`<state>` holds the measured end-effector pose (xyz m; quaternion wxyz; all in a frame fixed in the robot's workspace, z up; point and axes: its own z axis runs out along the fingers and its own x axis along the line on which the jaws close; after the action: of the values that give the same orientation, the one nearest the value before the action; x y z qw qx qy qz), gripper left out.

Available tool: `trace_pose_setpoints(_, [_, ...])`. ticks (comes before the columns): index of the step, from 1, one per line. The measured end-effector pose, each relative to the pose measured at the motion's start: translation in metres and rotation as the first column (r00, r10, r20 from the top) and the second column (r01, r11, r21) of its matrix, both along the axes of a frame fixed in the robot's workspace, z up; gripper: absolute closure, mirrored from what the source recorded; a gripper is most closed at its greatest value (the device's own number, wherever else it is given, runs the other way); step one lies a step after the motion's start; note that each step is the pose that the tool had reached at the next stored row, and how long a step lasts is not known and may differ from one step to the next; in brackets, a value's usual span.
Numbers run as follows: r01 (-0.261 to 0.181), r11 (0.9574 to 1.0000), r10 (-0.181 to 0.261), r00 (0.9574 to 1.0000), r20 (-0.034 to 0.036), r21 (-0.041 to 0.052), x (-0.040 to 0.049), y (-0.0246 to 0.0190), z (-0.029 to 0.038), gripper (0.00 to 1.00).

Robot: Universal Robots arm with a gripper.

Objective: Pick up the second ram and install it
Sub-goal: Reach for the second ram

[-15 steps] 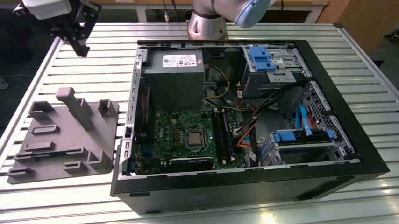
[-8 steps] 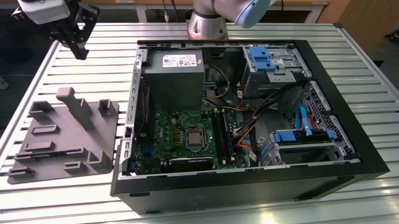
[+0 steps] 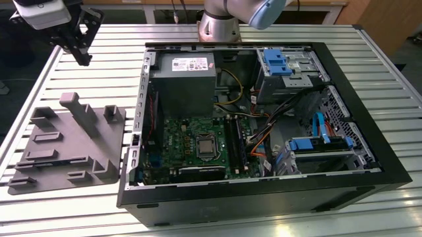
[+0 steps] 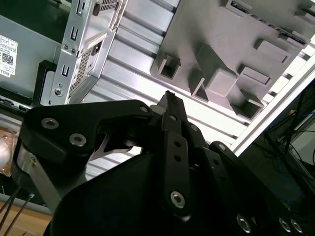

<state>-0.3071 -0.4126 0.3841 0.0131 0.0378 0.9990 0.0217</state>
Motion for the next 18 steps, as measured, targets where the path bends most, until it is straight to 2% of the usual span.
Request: trace_pose_setpoints(18, [0.000, 1.0000, 0.000, 1.0000, -0.0001, 0.0000, -0.0196, -0.0011, -0.0019, 0.89])
